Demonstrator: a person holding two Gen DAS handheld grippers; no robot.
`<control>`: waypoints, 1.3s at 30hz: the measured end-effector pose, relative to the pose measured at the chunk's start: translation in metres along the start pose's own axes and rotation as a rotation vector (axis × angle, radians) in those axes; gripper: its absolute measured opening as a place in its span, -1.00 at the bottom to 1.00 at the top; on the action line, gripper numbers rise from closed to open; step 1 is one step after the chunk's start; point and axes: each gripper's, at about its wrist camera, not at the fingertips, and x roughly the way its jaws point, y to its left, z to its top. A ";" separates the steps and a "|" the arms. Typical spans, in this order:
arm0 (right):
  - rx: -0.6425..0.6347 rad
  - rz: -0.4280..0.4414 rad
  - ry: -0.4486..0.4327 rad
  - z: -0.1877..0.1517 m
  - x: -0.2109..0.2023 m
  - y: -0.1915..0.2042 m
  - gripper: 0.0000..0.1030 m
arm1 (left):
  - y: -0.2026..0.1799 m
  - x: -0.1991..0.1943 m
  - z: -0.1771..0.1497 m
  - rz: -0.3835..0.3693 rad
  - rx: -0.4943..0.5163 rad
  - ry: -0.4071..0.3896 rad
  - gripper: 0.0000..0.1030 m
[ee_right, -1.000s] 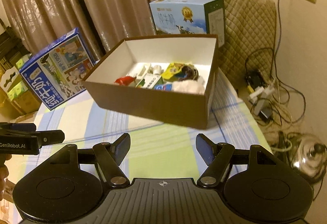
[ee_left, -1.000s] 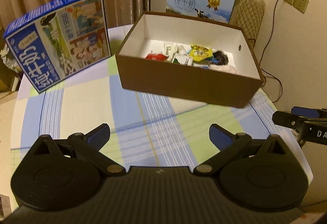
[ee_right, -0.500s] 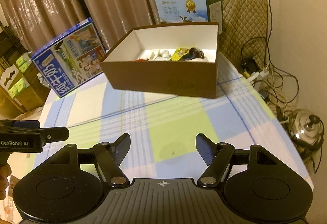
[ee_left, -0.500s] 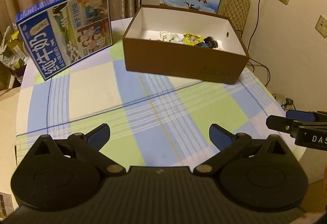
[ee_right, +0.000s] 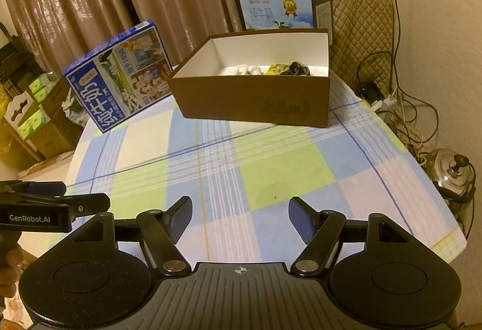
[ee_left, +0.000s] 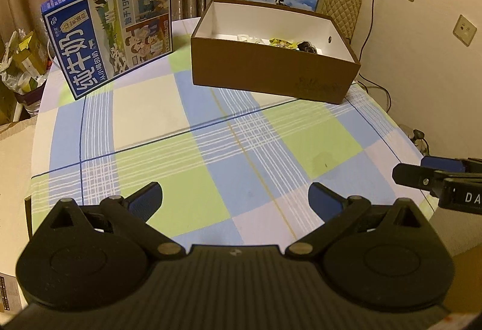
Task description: Organize objects
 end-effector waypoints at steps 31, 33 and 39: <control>0.003 -0.013 -0.006 -0.020 -0.015 0.010 0.33 | -0.007 -0.015 -0.014 -0.024 0.021 -0.019 0.98; 0.004 -0.014 -0.005 -0.019 -0.015 0.009 0.33 | -0.007 -0.014 -0.014 -0.024 0.020 -0.019 0.98; 0.005 -0.013 -0.003 -0.017 -0.013 0.007 0.33 | -0.008 -0.010 -0.011 -0.025 0.021 -0.016 0.98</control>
